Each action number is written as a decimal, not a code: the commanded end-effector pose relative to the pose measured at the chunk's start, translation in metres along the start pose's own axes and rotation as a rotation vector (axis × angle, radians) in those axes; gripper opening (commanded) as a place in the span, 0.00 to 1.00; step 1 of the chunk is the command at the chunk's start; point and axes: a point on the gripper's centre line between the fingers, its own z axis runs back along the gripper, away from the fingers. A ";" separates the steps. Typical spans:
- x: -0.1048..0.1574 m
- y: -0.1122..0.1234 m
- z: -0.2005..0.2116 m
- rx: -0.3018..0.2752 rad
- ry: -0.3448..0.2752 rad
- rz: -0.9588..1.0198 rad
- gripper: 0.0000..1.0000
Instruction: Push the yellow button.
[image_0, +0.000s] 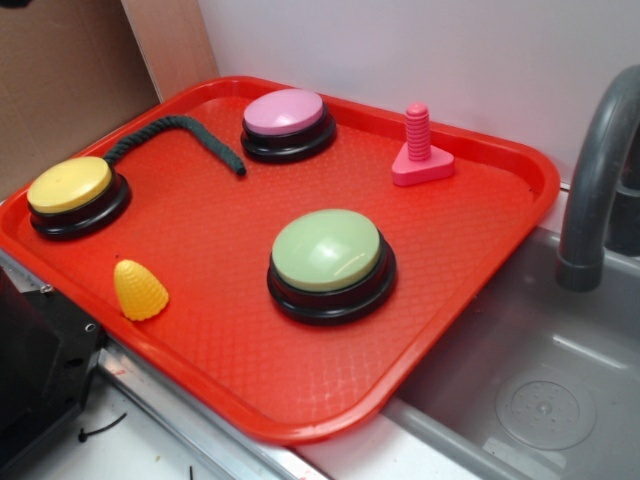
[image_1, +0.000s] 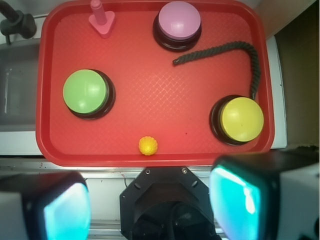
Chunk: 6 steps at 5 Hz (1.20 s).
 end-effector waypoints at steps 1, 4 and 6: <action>0.000 0.000 0.000 0.000 0.000 0.000 1.00; 0.033 0.117 -0.091 0.054 -0.007 0.406 1.00; 0.006 0.155 -0.139 0.097 0.037 0.496 1.00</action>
